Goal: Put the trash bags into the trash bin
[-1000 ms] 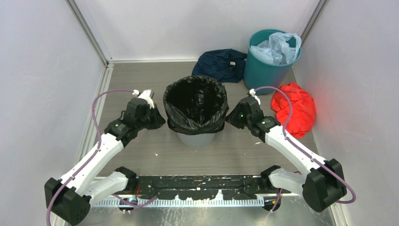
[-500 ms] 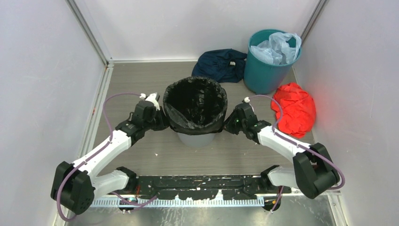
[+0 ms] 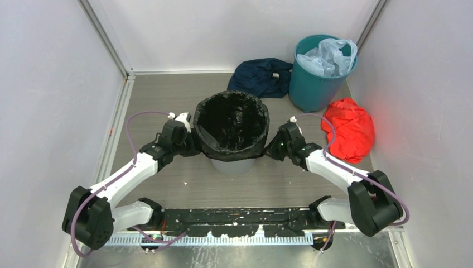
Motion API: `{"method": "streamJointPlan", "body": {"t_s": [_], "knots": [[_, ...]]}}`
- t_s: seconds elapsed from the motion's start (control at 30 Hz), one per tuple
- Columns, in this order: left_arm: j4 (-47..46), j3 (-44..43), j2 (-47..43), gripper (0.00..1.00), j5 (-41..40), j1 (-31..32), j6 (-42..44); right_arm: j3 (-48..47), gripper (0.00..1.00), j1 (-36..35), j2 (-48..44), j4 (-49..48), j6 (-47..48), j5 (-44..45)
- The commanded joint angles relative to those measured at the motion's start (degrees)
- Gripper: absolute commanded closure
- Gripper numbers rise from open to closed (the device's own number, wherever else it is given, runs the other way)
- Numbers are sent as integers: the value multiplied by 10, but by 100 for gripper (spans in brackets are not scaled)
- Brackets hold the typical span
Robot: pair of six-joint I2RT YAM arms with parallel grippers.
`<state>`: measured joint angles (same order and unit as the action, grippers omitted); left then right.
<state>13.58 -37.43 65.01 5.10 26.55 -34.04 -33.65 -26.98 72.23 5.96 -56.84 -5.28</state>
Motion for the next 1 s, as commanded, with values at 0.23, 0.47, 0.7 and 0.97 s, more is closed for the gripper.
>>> {"method": "streamJointPlan", "body": {"t_s": [0.23,0.47,0.7,0.97], "knots": [[192,-104,-72,32,-79,-4,9,-201,62,1,-130,342,156,203],[203,-108,-112,30,-94,-4,-8,-378,53,0,-85,406,256,123],[236,-144,-118,24,-98,-4,7,-550,42,-128,-17,472,329,103],[257,-163,-118,18,-105,-4,17,-619,39,-289,25,475,411,151]]}}
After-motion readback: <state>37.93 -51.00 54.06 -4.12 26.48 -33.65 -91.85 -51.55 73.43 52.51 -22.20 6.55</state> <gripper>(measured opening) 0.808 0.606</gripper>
